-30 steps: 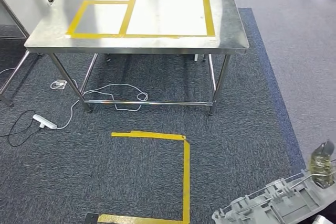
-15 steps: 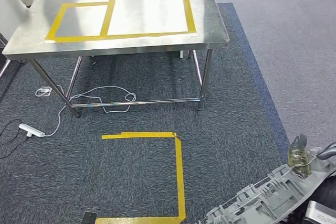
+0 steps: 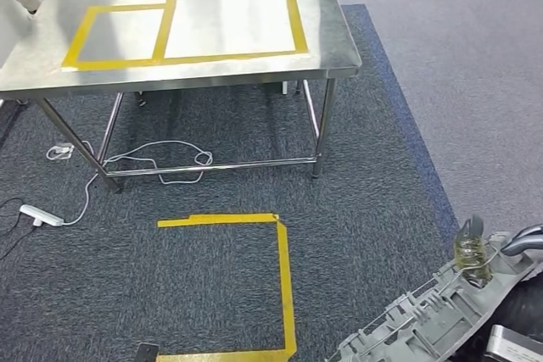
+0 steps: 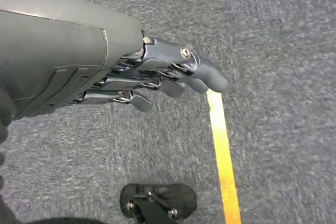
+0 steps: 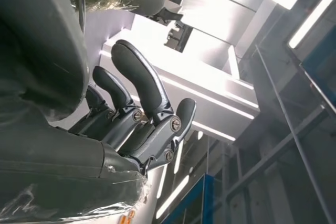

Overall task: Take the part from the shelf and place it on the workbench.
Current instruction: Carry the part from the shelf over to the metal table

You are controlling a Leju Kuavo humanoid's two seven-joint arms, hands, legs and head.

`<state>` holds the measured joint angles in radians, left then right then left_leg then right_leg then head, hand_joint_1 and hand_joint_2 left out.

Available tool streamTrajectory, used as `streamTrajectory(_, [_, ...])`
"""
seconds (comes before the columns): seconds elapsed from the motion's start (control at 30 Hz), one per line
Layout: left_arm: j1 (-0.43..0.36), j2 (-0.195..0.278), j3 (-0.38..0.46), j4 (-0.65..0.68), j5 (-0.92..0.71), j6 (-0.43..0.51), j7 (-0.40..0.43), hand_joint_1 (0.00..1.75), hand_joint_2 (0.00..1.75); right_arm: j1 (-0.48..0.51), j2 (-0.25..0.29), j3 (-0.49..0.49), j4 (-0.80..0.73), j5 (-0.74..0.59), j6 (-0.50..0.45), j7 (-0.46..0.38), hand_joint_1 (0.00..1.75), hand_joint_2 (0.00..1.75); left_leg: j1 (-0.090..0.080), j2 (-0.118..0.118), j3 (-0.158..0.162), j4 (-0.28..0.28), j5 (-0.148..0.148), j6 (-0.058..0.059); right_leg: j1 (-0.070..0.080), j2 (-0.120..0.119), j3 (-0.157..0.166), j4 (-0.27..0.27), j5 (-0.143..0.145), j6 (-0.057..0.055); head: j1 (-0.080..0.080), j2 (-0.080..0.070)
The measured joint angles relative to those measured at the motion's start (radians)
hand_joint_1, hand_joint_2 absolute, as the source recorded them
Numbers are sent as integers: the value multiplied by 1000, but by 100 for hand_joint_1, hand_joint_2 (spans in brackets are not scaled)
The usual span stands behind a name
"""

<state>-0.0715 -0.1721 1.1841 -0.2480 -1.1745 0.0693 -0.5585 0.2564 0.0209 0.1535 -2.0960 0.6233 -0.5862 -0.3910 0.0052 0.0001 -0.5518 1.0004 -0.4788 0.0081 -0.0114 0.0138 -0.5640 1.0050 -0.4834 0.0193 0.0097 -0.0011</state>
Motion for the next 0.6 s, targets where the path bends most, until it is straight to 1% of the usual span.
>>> streamTrajectory(0.03, [0, 0, 0, 0, -1, -1, 0, 0, 175, -1, -1, 2, 0, -4, -1, -4, 175, 175, 2, 1, 2, -5, 3, 4, -1, -2, -4, 5, -4, 6, 1, 0])
streamTrajectory(0.07, [0, 0, 0, 0, -2, -3, -1, 0, 175, -3, -3, 4, 0, -9, -1, -7, 175, 175, 4, 2, 4, -9, 5, 9, -2, -3, -14, 24, -17, 11, 3, 0])
streamTrajectory(0.1, [-1, 0, 0, 0, -2, -5, -1, 0, 175, -5, -4, 6, 0, -13, -2, -10, 175, 175, 6, 3, 5, -13, 7, 13, -2, -5, -33, 63, -39, 16, 5, 0])
streamTrajectory(0.17, [-2, 1, 0, 0, -3, -8, -2, 0, 175, -8, -7, 7, 1, -19, -3, -12, 175, 175, 5, 4, 6, -13, 6, 17, -3, -6, -97, 192, -95, 24, 8, 0])
streamTrajectory(0.2, [-1, 1, 0, 0, -4, -9, -2, 0, 175, -8, -8, 7, 2, -21, -3, -12, 175, 175, 5, 4, 6, -13, 5, 18, -4, -6, -128, 249, -113, 27, 7, 0])
streamTrajectory(0.23, [-1, 1, 0, 0, -4, -10, -2, 0, 175, -8, -9, 8, 3, -22, -3, -13, 175, 175, 5, 5, 7, -12, 4, 18, -4, -6, -145, 277, -113, 29, 7, 0])
streamTrajectory(0.27, [0, 1, 0, 0, -5, -10, -2, 0, 175, -8, -10, 8, 3, -23, -3, -13, 175, 175, 5, 5, 9, -12, 3, 17, -5, -7, -142, 265, -93, 30, 8, 0])
streamTrajectory(0.3, [0, 1, 0, 0, -5, -11, -2, 0, 175, -9, -11, 8, 4, -23, -3, -13, 175, 175, 5, 5, 13, -12, 0, 15, -6, -8, -120, 215, -58, 29, 8, 0])
streamTrajectory(0.33, [0, 0, 0, 0, -5, -11, -2, 0, 175, -9, -11, 8, 4, -23, -3, -13, 175, 175, 5, 4, 17, -12, -3, 12, -7, -12, -86, 144, -22, 29, 8, 0])
streamTrajectory(0.37, [0, 0, 0, 0, -5, -12, -2, 0, 175, -10, -12, 9, 4, -23, -3, -13, 175, 175, 2, 4, 20, -10, -7, 8, -6, -15, -51, 78, 0, 27, 8, 0])
streamTrajectory(0.4, [0, 0, 0, 0, -5, -12, -2, 0, 175, -11, -12, 10, 4, -23, -3, -13, 175, 175, 0, 4, 21, -8, -10, 2, -5, -17, -27, 33, 11, 22, 7, 0])
streamTrajectory(0.43, [0, 1, 0, 0, -5, -12, -3, 0, 175, -11, -13, 12, 4, -23, -4, -14, 175, 175, -2, 4, 20, -7, -12, -3, -4, -18, -14, 11, 9, 16, 6, 0])
streamTrajectory(0.47, [0, 1, 0, 0, -5, -11, -3, 0, 175, -11, -13, 13, 4, -24, -4, -14, 175, 175, -3, 4, 19, -5, -13, -7, -1, -16, -11, 8, 4, 9, 4, 0])
streamTrajectory(0.53, [-1, 2, 0, 0, -5, -11, -5, 0, 175, -9, -14, 14, 4, -23, -4, -15, 175, 175, -1, 5, 22, -3, -18, -17, -1, -13, -10, 8, 3, -5, 2, 0])
streamTrajectory(0.57, [-2, 2, 0, 0, -5, -11, -5, 0, 175, -10, -14, 15, 4, -22, -4, -16, 175, 175, 1, 5, 18, 9, -28, -22, -2, -13, -7, 6, 2, -12, 1, 0])
streamTrajectory(0.6, [-3, 2, 0, 0, -6, -12, -6, 0, 175, -10, -14, 15, 4, -22, -4, -17, 175, 175, 2, 5, 4, 43, -49, -26, -3, -13, -3, 4, 1, -18, 0, 0])
